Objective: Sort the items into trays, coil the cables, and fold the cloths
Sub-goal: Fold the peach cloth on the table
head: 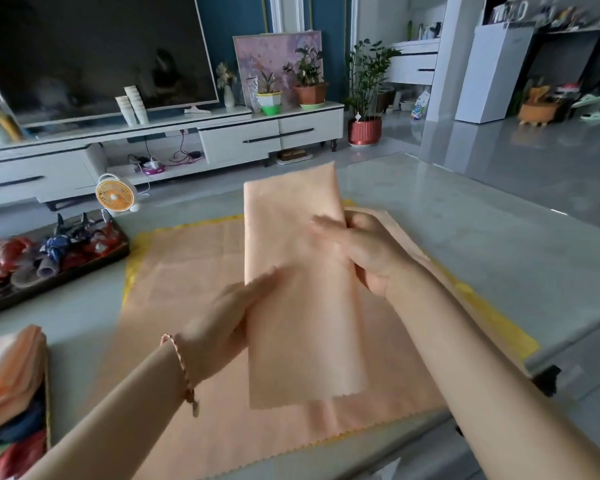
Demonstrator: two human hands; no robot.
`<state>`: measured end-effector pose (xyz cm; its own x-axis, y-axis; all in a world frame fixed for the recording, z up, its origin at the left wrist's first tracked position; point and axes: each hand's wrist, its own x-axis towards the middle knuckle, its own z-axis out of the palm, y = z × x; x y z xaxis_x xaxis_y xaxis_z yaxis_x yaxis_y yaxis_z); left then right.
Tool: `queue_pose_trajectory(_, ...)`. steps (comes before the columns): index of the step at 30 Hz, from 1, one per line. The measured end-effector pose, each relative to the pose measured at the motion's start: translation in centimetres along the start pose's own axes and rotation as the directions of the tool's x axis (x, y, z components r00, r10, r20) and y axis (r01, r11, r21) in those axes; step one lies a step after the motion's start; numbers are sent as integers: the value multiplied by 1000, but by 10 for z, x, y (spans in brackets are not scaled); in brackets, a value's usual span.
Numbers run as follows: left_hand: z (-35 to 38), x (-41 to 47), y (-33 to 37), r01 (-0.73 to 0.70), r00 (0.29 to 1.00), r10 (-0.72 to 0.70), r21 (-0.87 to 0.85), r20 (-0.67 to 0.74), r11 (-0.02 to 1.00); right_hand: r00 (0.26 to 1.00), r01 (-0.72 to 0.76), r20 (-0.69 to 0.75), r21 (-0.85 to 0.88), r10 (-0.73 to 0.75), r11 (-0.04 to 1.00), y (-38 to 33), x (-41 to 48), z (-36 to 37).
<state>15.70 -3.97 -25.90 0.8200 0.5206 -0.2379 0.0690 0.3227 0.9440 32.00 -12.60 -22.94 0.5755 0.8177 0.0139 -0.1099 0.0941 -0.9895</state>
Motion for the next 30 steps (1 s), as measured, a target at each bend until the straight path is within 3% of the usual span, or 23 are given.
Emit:
queue_pose_trajectory(2, 5, -2, -7, -17, 993, 15, -12, -121, 1000, 985, -174, 3, 92, 175, 980, 8, -3, 2)
queue_pose_trajectory(4, 7, -3, -4, -103, 979, 99, -15, -179, 995, 936, -342, 100, 36, 338, 939, 16, -14, 2)
queue_pose_trajectory(6, 5, -3, 1, -141, 963, 138, 3, -231, 990, 901, -392, 182, -42, 393, 919, 23, -23, 1)
queue_pose_trajectory(9, 1, -5, 2, -176, 952, 192, 87, -240, 981, 947, -279, 156, -29, 280, 960, 24, -29, 1)
queue_pose_trajectory(11, -2, -7, -3, -240, 923, 298, 241, -242, 940, 980, -173, 99, -24, 175, 985, 21, -31, 2)
queue_pose_trajectory(15, -9, -12, -14, -240, 805, 518, 640, -289, 730, 995, -97, -8, -45, 97, 994, 20, -34, 5)
queue_pose_trajectory(19, -11, -23, -3, -454, 730, 681, 704, -57, 546, 989, -138, 54, 59, 135, 989, 16, -36, 10)
queue_pose_trajectory(21, -10, -29, 1, -504, 750, 662, 636, -13, 584, 989, -132, 77, 66, 127, 989, 13, -37, 12)
queue_pose_trajectory(23, -11, -33, 2, -496, 787, 613, 518, -71, 697, 995, -79, 67, -3, 79, 997, 10, -38, 15)
queue_pose_trajectory(26, -17, -35, 2, -397, 868, 460, 294, -189, 870, 999, -32, 24, -133, 35, 991, 8, -42, 22)
queue_pose_trajectory(30, -31, -43, 5, -301, 925, 308, 65, -224, 952, 995, -66, 52, -221, 79, 973, 14, -47, 34)
